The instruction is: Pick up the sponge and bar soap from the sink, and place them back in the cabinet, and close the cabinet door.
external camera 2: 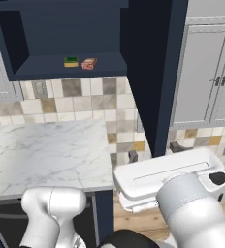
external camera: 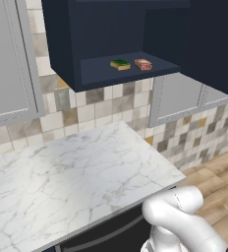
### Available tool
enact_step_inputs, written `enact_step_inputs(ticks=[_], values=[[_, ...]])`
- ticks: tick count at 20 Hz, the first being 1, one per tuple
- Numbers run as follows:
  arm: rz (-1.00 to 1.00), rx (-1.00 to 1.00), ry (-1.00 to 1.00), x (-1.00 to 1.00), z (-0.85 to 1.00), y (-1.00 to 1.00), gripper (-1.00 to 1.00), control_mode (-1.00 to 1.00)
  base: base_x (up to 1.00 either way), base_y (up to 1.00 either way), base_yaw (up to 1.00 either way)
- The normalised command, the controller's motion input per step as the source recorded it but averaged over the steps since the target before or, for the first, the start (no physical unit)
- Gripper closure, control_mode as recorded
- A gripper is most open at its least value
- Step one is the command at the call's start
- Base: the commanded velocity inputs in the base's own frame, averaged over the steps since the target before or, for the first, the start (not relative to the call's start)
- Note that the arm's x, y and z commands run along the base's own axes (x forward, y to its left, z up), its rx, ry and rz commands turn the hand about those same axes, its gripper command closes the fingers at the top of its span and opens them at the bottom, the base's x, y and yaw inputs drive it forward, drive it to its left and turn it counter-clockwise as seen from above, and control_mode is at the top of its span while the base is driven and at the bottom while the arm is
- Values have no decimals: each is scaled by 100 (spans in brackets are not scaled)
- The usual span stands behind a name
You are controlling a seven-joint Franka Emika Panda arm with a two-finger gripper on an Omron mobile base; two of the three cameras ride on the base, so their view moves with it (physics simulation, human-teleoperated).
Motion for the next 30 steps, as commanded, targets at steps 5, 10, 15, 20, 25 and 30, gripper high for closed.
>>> enact_step_inputs(ticks=[5,10,15,20,25,30], values=[[4,0,0,15,-6,-11,-100,-100,0,0,0],[4,0,0,16,-4,-13,-100,-100,0,0,0],[5,0,0,10,0,-17,-100,-100,0,0,0],[5,0,0,12,0,-19,-100,-100,0,0,0],[5,0,0,13,-1,-16,-100,-100,0,0,0],[5,0,0,11,-1,-18,-100,-100,0,0,0]])
